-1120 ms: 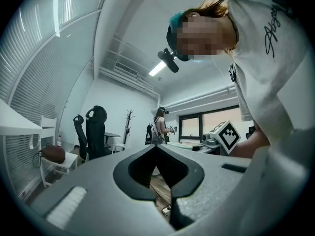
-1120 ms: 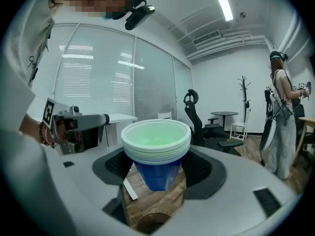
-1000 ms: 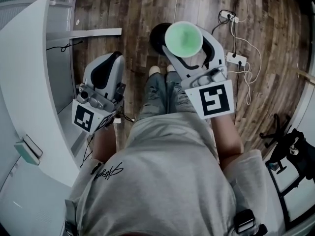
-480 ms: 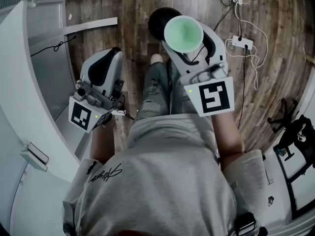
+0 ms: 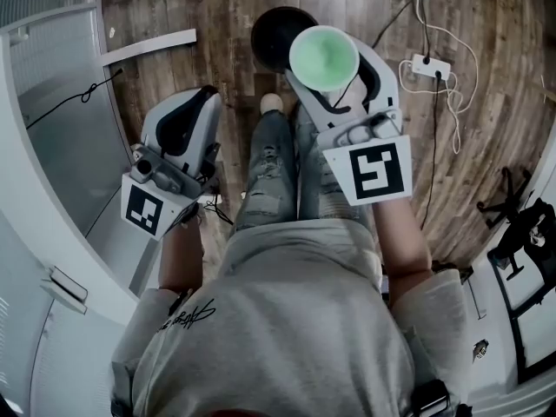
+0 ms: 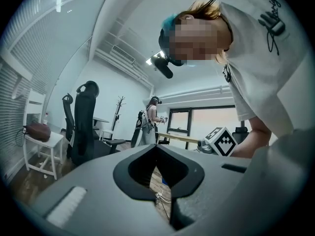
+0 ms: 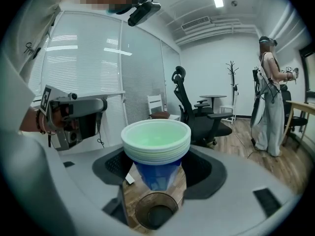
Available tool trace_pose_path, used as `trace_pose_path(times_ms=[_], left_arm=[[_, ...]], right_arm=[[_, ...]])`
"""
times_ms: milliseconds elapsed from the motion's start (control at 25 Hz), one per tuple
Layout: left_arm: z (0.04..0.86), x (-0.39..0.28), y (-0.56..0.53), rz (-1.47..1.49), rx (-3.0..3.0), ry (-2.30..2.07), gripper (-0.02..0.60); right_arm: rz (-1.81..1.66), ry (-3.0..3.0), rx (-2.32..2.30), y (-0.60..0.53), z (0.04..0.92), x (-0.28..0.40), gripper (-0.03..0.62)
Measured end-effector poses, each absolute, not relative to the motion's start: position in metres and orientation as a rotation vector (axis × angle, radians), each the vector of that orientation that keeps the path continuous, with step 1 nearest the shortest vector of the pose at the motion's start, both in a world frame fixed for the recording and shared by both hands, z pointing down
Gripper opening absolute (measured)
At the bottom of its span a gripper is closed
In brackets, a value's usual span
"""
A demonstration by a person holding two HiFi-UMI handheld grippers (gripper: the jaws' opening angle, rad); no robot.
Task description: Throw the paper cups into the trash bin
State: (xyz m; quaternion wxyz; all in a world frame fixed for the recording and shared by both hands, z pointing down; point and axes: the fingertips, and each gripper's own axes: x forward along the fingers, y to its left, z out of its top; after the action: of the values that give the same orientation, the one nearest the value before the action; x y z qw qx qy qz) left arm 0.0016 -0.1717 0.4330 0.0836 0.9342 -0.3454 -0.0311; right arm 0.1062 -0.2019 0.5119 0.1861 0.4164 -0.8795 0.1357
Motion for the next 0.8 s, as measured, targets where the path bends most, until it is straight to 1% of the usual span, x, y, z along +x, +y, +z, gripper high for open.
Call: trace_pose_path(times_ms=[280, 800], left_arm=[[0.465, 0.012, -0.181, -0.082, 2.768, -1.002, 0.003], [0.525, 0.009, -0.187, -0.057, 2.698, -0.985, 0.003]], right_arm=[[0.407, -2.476, 1.157, -0.206, 0.542, 0.11, 0.313], [0.502, -2.45, 1.118, -0.212, 0.63, 0.104, 0.313]])
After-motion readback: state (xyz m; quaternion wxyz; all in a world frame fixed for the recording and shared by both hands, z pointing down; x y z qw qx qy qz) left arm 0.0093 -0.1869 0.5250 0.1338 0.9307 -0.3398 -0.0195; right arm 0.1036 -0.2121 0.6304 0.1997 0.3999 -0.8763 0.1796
